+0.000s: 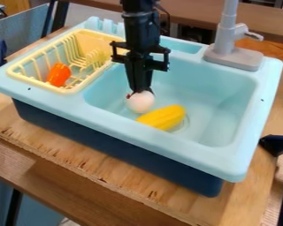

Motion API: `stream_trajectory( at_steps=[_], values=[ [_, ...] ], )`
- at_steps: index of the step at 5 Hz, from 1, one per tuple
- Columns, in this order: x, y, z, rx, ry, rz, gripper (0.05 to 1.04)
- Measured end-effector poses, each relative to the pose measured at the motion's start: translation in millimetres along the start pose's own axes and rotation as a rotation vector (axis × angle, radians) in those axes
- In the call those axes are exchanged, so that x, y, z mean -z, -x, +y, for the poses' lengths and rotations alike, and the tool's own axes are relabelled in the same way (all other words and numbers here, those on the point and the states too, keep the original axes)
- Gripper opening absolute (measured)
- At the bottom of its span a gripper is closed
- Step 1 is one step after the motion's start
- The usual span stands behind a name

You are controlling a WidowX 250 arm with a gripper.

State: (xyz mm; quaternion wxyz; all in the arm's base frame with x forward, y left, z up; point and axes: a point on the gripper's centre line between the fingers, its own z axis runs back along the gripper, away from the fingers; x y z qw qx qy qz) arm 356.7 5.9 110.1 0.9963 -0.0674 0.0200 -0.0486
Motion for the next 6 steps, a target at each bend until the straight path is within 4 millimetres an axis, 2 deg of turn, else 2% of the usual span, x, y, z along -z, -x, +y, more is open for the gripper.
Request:
stream_trajectory(
  at_steps=[1,2,3,4,5,6],
  values=[
    [15,-14,1,0.069,-0.014,0.054,0.050],
    [21,-25,0,0.122,0.021,0.092,0.071],
    [18,-31,-4,0.186,0.044,0.122,0.222],
    [-4,-25,-15,0.203,-0.012,0.116,0.503],
    [-61,-9,-24,0.192,-0.101,0.048,0.773],
    [-96,12,-29,0.178,-0.143,0.025,0.994]
  ],
)
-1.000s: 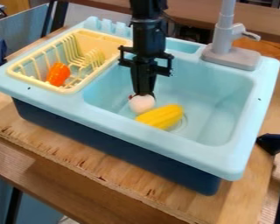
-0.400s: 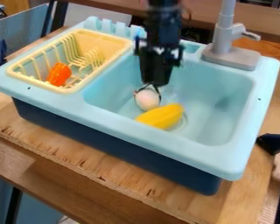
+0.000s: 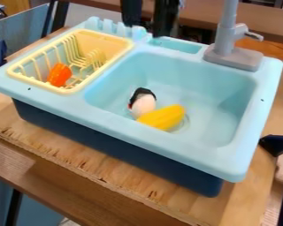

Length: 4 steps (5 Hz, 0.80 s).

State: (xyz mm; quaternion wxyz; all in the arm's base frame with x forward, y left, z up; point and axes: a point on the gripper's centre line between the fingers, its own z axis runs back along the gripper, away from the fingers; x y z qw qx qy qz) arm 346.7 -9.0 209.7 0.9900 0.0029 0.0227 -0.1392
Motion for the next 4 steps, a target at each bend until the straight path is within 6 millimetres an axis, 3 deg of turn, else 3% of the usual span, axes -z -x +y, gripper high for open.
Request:
stream_trajectory(
  at_steps=[1,2,4],
  values=[
    [-5,24,-5,-0.027,0.026,-0.005,1.000],
    [21,42,7,-0.112,0.105,0.042,0.999],
    [21,41,6,-0.109,0.107,0.040,0.999]
  ],
)
